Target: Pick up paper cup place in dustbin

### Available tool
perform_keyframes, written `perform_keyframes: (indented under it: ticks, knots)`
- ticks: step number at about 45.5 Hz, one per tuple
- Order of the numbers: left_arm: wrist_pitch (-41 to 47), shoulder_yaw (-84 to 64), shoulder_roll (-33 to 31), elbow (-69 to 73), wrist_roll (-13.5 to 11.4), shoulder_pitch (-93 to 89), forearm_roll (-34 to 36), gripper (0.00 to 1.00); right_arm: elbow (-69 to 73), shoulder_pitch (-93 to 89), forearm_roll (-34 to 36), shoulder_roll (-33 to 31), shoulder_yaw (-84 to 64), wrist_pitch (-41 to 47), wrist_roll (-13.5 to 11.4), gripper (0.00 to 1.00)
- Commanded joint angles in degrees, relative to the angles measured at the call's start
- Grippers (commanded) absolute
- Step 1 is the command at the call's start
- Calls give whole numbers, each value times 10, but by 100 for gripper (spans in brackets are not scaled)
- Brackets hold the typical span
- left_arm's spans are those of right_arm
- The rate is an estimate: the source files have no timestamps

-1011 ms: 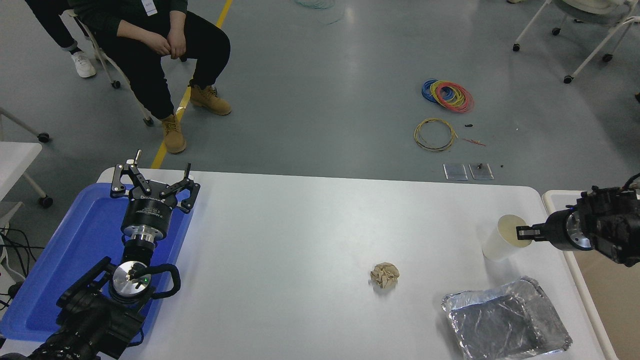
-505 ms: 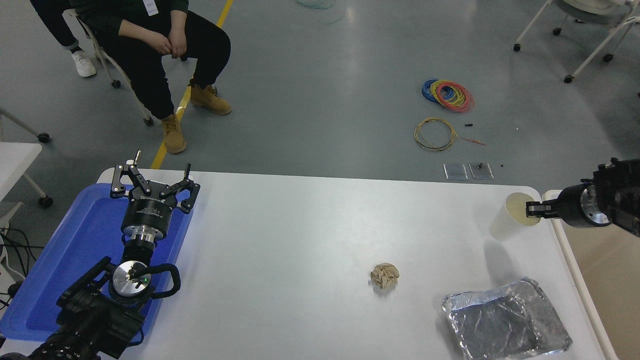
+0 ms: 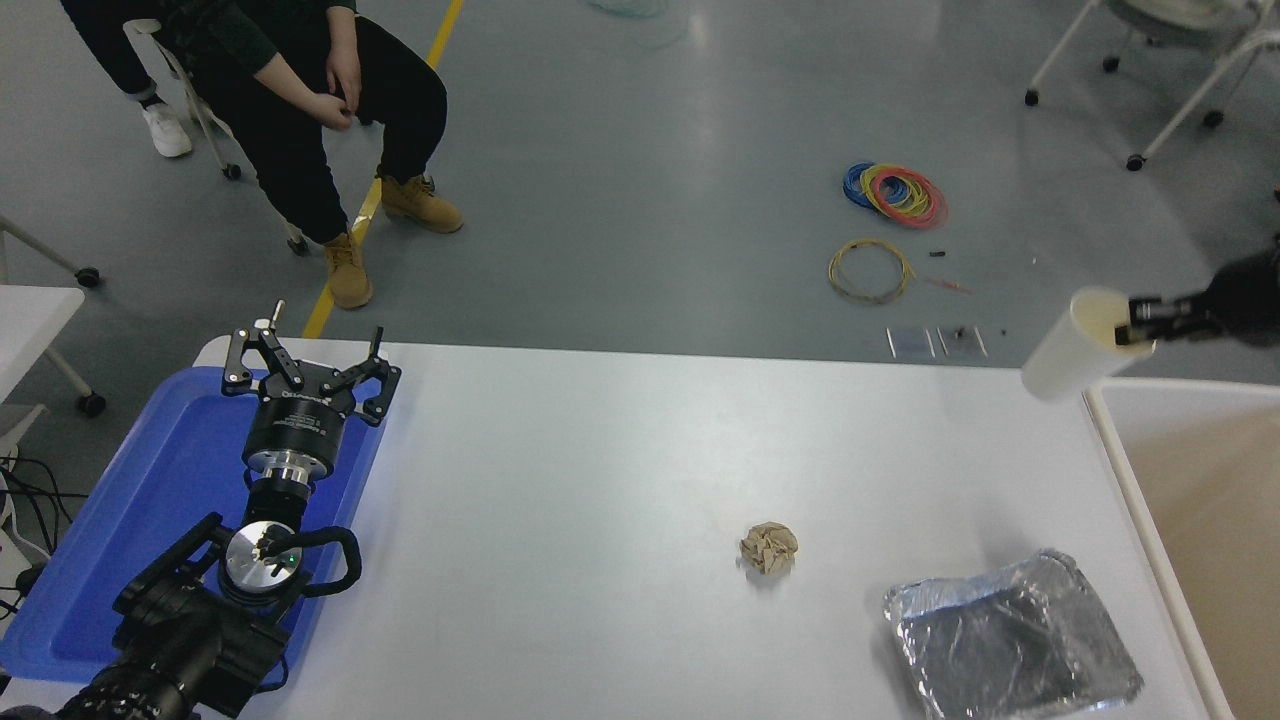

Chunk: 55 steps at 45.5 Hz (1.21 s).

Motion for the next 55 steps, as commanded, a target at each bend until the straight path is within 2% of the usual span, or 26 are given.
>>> perform_keyframes:
  ticks: [1, 27, 44, 51, 55]
  knots:
    - [0, 0, 0, 0, 0, 0, 0, 100, 41, 122, -19, -16, -16, 62, 1, 0]
    - [0, 0, 0, 0, 0, 0, 0, 100, 51, 138, -22, -15, -27, 61, -3, 0]
    - [0, 0, 0, 0, 0, 0, 0, 100, -60, 14, -15, -33, -21, -8, -8, 0]
    - [1, 0, 0, 0, 0, 0, 0, 100, -125, -50, 39, -39, -23, -24, -12, 0]
    - [0, 0, 0, 0, 0, 0, 0, 100, -159, -86, 78, -48, -26, -42, -29, 0]
